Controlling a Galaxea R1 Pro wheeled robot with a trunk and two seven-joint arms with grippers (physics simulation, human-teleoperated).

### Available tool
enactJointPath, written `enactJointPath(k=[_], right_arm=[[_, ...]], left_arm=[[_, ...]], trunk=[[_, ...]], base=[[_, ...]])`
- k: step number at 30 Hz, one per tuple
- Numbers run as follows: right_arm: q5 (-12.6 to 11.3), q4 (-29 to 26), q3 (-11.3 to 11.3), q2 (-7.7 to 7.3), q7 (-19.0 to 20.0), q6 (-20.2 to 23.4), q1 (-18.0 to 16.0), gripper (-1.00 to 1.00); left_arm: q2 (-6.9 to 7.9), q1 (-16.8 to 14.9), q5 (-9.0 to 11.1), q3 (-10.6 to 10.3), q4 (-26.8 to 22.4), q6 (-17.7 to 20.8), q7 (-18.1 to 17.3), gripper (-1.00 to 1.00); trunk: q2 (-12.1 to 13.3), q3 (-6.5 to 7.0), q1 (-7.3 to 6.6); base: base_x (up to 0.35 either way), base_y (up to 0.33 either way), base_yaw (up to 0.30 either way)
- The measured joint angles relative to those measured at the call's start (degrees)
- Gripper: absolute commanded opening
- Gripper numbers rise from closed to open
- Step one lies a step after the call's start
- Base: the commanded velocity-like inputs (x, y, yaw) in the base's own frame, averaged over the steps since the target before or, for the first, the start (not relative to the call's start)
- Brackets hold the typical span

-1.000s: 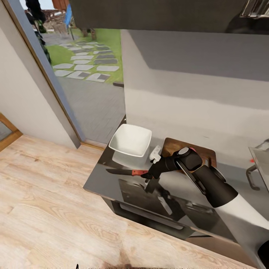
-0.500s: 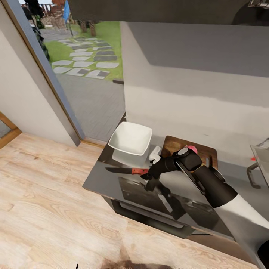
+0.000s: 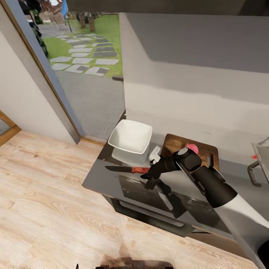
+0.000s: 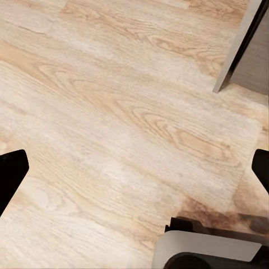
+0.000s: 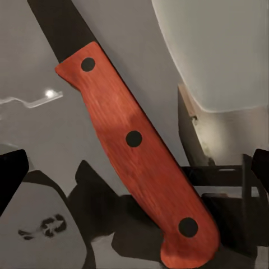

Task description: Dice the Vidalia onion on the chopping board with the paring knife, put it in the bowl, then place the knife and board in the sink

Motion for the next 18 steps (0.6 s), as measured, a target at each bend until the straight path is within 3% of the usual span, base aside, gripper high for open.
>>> enactJointPath(k=[18], right_arm=[[0.3,-1.6,0.0,-0.07,0.0,-0.3,0.0,1.00]], left_arm=[[0.00,0.0,0.0,0.0,0.0,0.0,0.0,1.00]], trunk=[[0.0,-1.35,-0.02]], base=[[0.000,0.000,0.000]])
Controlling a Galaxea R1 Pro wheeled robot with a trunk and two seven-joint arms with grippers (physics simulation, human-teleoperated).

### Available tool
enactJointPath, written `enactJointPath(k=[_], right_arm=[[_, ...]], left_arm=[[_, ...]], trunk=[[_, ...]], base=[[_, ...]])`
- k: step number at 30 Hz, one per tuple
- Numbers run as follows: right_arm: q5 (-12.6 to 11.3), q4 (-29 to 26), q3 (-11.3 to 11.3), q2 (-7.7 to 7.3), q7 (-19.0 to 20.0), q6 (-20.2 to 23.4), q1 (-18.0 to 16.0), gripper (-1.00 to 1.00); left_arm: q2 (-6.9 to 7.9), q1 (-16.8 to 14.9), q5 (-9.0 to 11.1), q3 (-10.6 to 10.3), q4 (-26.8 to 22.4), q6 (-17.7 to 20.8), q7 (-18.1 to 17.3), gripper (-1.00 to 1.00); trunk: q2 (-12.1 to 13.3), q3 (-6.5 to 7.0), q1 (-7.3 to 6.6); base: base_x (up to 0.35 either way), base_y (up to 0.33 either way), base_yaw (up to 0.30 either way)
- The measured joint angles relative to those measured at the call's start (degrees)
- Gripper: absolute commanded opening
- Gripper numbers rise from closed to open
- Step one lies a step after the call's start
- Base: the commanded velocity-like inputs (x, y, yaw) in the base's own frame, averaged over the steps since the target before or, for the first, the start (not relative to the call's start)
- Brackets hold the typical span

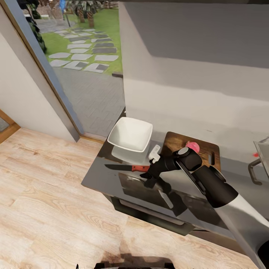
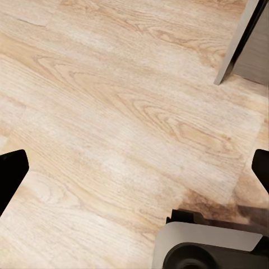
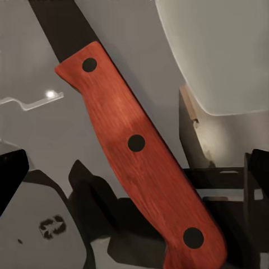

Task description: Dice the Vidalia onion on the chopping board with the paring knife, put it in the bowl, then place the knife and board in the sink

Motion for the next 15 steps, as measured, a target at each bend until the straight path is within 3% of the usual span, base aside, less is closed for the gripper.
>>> enactJointPath(k=[11,12,15], right_arm=[[-0.1,-0.1,0.0,-0.02,0.0,0.0,0.0,1.00],[-0.1,-0.1,0.0,-0.02,0.0,0.0,0.0,-1.00],[0.3,0.0,0.0,0.01,-0.1,-0.3,0.0,-1.00]], left_arm=[[0.00,0.0,0.0,0.0,0.0,0.1,0.0,1.00],[0.00,0.0,0.0,0.0,0.0,0.1,0.0,1.00],[0.00,0.0,0.0,0.0,0.0,0.1,0.0,1.00]], trunk=[[0.0,-0.08,0.00],[0.0,-0.08,0.00],[0.0,-0.08,0.00]], base=[[0.000,0.000,0.000],[0.000,0.000,0.000],[0.000,0.000,0.000]])
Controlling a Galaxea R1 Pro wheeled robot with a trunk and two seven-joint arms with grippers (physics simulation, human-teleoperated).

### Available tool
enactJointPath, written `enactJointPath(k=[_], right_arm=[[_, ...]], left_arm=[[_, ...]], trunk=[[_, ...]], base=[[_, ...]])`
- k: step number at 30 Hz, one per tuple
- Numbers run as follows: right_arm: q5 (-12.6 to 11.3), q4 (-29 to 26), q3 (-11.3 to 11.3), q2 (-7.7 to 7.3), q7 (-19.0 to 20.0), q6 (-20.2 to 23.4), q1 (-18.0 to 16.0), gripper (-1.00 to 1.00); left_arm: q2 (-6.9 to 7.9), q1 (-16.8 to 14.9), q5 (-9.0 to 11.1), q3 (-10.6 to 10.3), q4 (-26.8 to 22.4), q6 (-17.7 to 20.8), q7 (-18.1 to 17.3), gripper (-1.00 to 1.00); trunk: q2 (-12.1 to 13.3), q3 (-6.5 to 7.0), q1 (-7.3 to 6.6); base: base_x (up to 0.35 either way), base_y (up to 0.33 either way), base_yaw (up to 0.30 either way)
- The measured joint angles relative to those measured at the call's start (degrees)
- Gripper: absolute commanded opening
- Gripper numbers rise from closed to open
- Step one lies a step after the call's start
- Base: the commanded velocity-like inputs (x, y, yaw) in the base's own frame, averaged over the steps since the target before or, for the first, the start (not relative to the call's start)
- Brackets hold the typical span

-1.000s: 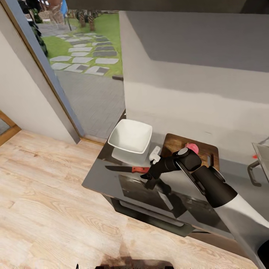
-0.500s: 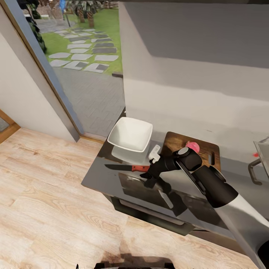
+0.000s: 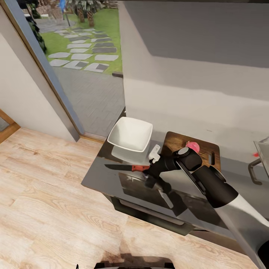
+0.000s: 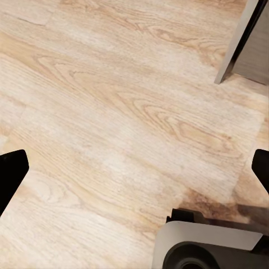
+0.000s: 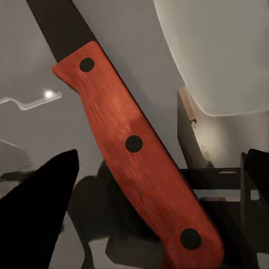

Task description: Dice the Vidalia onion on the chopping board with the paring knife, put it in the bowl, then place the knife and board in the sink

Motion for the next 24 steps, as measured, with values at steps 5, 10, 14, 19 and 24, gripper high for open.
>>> enactJointPath(k=[5,10,14,19,24], right_arm=[[-1.5,0.1,0.0,0.06,0.2,0.8,0.0,-1.00],[-1.5,0.1,0.0,0.07,0.2,0.8,0.0,-1.00],[-1.4,0.1,0.0,0.08,0.2,0.8,0.0,-1.00],[-1.3,0.1,0.1,0.14,0.2,0.8,0.0,-1.00],[-1.0,0.1,0.2,0.26,0.1,0.6,0.0,-1.00]], left_arm=[[0.00,0.0,0.0,0.0,0.0,0.4,0.0,1.00],[0.00,0.0,0.0,0.0,0.0,0.6,0.1,1.00],[0.00,0.0,0.0,0.0,0.0,0.6,0.0,1.00],[0.00,0.0,0.0,0.0,0.0,0.6,0.1,1.00],[0.00,0.0,0.0,0.0,0.0,0.6,0.0,1.00]], trunk=[[0.0,0.00,0.00],[0.0,0.00,0.00],[0.0,0.00,0.00],[0.0,0.00,0.00],[0.0,0.00,0.00]], base=[[0.000,0.000,0.000],[0.000,0.000,0.000],[0.000,0.000,0.000],[0.000,0.000,0.000],[0.000,0.000,0.000]])
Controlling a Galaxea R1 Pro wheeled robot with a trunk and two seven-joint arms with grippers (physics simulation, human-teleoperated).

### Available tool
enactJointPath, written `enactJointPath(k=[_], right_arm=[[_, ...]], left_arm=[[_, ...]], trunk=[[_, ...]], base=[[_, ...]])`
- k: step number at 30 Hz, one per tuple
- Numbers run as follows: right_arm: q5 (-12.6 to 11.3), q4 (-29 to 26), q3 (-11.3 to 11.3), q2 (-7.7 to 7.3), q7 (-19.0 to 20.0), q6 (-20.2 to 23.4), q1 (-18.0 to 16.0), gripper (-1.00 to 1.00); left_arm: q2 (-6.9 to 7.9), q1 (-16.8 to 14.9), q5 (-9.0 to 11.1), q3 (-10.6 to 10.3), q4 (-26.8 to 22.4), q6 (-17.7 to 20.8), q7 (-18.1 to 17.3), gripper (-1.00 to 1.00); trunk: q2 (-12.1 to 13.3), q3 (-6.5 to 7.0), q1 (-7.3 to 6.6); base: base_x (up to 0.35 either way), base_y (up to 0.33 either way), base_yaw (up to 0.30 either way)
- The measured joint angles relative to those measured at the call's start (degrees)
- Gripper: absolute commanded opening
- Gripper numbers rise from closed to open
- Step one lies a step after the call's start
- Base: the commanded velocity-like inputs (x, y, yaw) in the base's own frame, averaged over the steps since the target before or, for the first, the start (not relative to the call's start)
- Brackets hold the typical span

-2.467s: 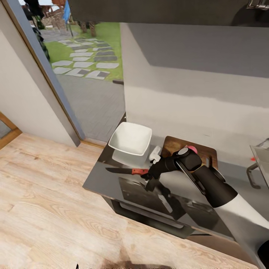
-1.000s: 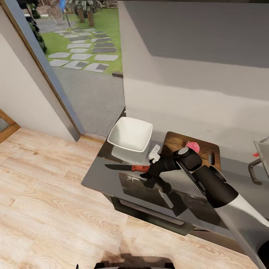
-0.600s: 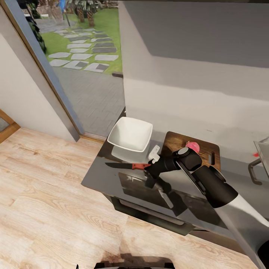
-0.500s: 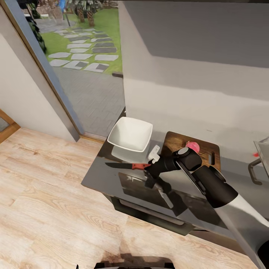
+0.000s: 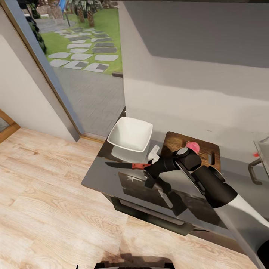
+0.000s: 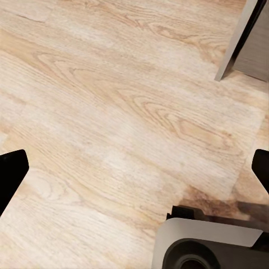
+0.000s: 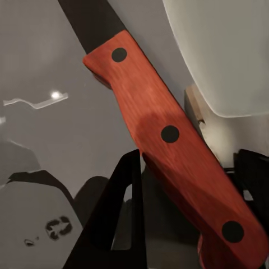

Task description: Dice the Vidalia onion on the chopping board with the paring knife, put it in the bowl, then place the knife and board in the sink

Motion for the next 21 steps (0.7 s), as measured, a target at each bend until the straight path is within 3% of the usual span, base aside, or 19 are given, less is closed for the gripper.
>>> enactJointPath(k=[9,13,21], right_arm=[[0.6,0.0,0.4,0.43,-0.1,-0.3,0.0,-1.00],[1.1,0.4,0.7,1.56,-0.2,-0.5,0.0,-1.00],[1.2,0.1,4.5,3.94,-0.2,-0.5,0.0,-1.00]], left_arm=[[0.00,0.0,0.0,0.0,0.0,0.0,0.0,1.00],[0.00,0.0,0.0,0.0,0.0,0.0,0.0,1.00],[0.00,0.0,0.0,0.0,0.0,0.0,0.0,1.00]], trunk=[[0.0,0.00,0.00],[0.0,0.00,0.00],[0.0,0.00,0.00]], base=[[0.000,0.000,0.000],[0.000,0.000,0.000],[0.000,0.000,0.000]])
